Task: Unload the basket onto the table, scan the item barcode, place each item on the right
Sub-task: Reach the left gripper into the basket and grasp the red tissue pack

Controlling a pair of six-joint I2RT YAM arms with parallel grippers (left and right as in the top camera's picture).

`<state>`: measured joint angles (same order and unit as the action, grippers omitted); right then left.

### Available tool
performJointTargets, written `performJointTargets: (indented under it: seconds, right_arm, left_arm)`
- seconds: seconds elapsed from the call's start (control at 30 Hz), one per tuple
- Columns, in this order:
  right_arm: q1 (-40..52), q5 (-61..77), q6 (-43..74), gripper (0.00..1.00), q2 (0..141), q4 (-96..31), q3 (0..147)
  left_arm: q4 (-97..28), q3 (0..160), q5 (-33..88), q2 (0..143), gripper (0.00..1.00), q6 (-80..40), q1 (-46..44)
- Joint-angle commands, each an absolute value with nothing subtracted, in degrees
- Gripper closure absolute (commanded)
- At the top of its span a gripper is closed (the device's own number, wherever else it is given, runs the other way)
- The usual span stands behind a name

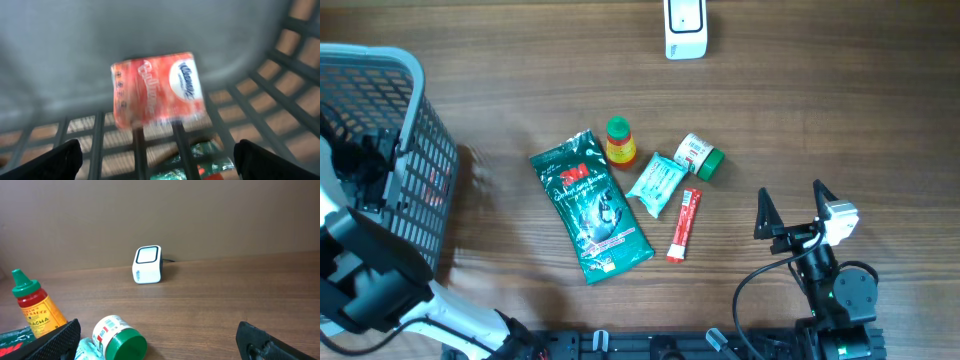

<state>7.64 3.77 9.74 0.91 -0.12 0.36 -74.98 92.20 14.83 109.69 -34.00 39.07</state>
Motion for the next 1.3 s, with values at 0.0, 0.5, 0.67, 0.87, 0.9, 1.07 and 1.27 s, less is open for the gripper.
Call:
performJointTargets:
  seconds: [0.0,0.5,0.67,0.87,0.9,1.07,1.27]
  right_arm:
    - [7.90,2.96,9.04,0.00,0.80,0.05,0.30]
    - [7.90,2.96,9.04,0.00,0.80,0.05,0.30]
    - [7.90,2.96,9.06,0.00,0.80,0.05,0.30]
    - [7.90,2.96,9.06,0.00,0.80,0.05,0.30]
    - [7.90,2.96,9.04,0.00,0.80,0.05,0.30]
    - [7.90,2.96,9.02,0.00,0.80,0.05,0.30]
    - [7.90,2.96,9.06,0.00,0.80,0.05,0.30]
  left_arm:
    - [-71.66,88.75,14.09,111.83,0.00,-35.73,39.33]
    - [-60.47,82.21,14.57,113.19,0.00,-36.80,37.04]
    - [-60.58,79.72,14.46,113.19,0.17,-36.47,35.83]
    - [-63.81,81.32,14.04,111.85,0.38,-36.27,37.23]
    - [-64.51,82.00,14.04,111.35,0.38,-36.27,37.71]
    - [-71.13,89.78,13.87,105.78,0.38,-33.67,41.17]
    - [-76.36,101.08,14.15,94.11,0.38,-31.75,43.79]
